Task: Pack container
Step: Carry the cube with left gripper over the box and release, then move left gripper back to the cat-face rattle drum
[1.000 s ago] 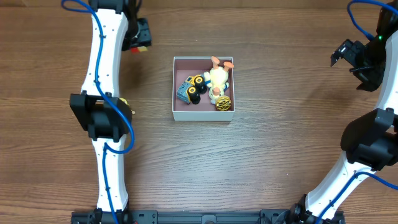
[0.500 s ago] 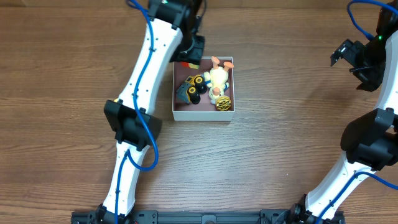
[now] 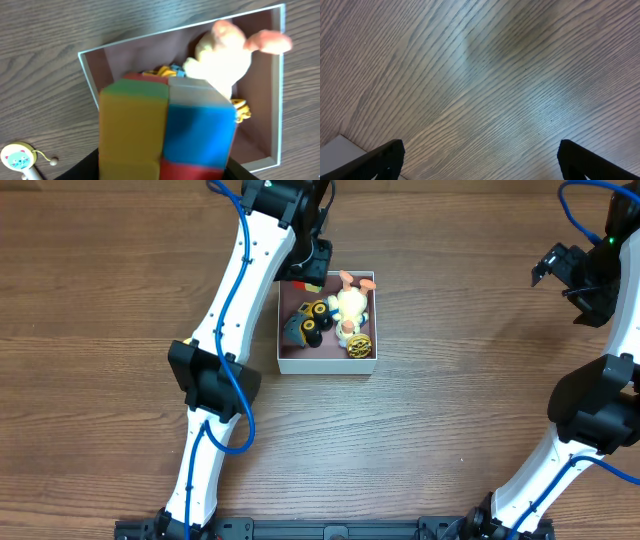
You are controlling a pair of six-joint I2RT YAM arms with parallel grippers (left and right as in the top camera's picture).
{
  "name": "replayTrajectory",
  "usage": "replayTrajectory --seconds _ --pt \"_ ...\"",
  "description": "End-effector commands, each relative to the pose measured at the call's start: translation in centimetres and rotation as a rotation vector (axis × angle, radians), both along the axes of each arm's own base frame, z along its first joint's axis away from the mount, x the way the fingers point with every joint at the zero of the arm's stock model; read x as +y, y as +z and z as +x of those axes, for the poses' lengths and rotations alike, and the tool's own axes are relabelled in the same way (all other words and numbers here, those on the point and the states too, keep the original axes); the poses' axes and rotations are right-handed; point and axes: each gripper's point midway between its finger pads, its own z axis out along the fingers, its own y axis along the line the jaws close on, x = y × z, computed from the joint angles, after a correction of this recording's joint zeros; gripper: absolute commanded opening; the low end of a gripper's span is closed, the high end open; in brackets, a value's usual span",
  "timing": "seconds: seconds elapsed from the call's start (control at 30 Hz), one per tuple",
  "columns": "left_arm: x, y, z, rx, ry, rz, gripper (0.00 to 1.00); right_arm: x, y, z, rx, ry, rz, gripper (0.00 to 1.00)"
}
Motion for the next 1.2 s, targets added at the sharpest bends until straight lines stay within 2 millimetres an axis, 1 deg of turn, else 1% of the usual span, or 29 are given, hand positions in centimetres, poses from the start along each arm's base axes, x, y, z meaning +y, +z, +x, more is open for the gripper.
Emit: replayTrajectory --seconds 0.0,0.07,0.1,0.13,0.23,0.27,0.33,0.43,0.5,0.57,0.63,0.73,0.77,0.8,0.87,0.93,0.97,1.0,1.07,1.17 --pt "0.6 -1.1 -0.4 0.033 0.003 0.035 0.57 0.1 0.8 0.0 -0.022 0.003 -0.006 1.00" --pt "0.9 -1.2 -0.3 0.030 0.006 0.050 0.59 0.1 0.8 0.0 -0.022 0.003 -0.006 1.00" --pt "1.1 -1.2 -0.2 0.028 0.008 0.056 0.63 0.1 0.8 0.0 -0.022 0.003 -0.006 1.00" --pt "1.1 -1.2 -0.2 0.027 0.007 0.057 0.80 0.1 0.8 0.0 -0.022 0.003 -0.006 1.00" --pt "1.2 -1.2 -0.1 0.025 0.007 0.061 0.80 0.1 0.8 0.0 -0.022 0.003 -0.006 1.00" --pt "1.4 -1.2 -0.1 0.023 0.009 0.067 0.82 0.1 0.8 0.0 -0.022 0.003 -0.006 1.00" --pt "1.7 -1.1 0.1 0.016 0.014 0.075 1.00 0.1 0.8 0.0 -0.022 0.003 -0.006 1.00" --pt "2.4 -0.4 0.6 -0.006 0.033 0.074 1.00 0.1 0.8 0.0 -0.022 0.003 -0.006 1.00" --pt "3.2 0.7 0.9 -0.034 0.056 0.061 1.00 0.1 0.8 0.0 -0.022 0.003 -0.006 1.00" --pt "4.3 2.7 1.2 -0.077 0.104 0.041 1.00 0.1 0.8 0.0 -0.022 0.003 -0.007 1.00" --pt "5.5 5.1 1.2 -0.123 0.159 0.017 1.00 0.1 0.8 0.0 -0.021 0.003 -0.007 1.00" --pt "7.8 9.2 0.7 -0.203 0.228 -0.023 1.00 0.1 0.8 0.0 -0.022 0.003 -0.006 1.00" --pt "8.5 10.5 0.3 -0.227 0.245 -0.044 1.00 0.1 0.8 0.0 -0.022 0.003 -0.006 1.00" --pt "9.1 12.2 -0.2 -0.257 0.261 -0.073 1.00 0.1 0.8 0.0 -0.022 0.003 -0.006 1.00" --pt "10.1 14.6 -1.1 -0.304 0.280 -0.105 1.00 0.1 0.8 0.0 -0.022 0.003 -0.006 1.00" --pt "11.1 16.4 -2.3 -0.338 0.296 -0.119 1.00 0.1 0.8 0.0 -0.022 0.003 -0.006 1.00" --pt "11.5 17.0 -3.1 -0.344 0.303 -0.119 1.00 0.1 0.8 0.0 -0.022 0.003 -0.006 1.00" --pt "11.9 17.3 -3.9 -0.341 0.308 -0.114 1.00 0.1 0.8 0.0 -0.022 0.003 -0.006 1.00" --pt "12.7 16.9 -5.7 -0.311 0.317 -0.084 1.00 0.1 0.8 0.0 -0.022 0.003 -0.007 1.00" --pt "14.7 14.7 -9.3 -0.225 0.377 0.017 1.00 0.1 0.8 0.1 -0.022 0.003 -0.007 1.00"
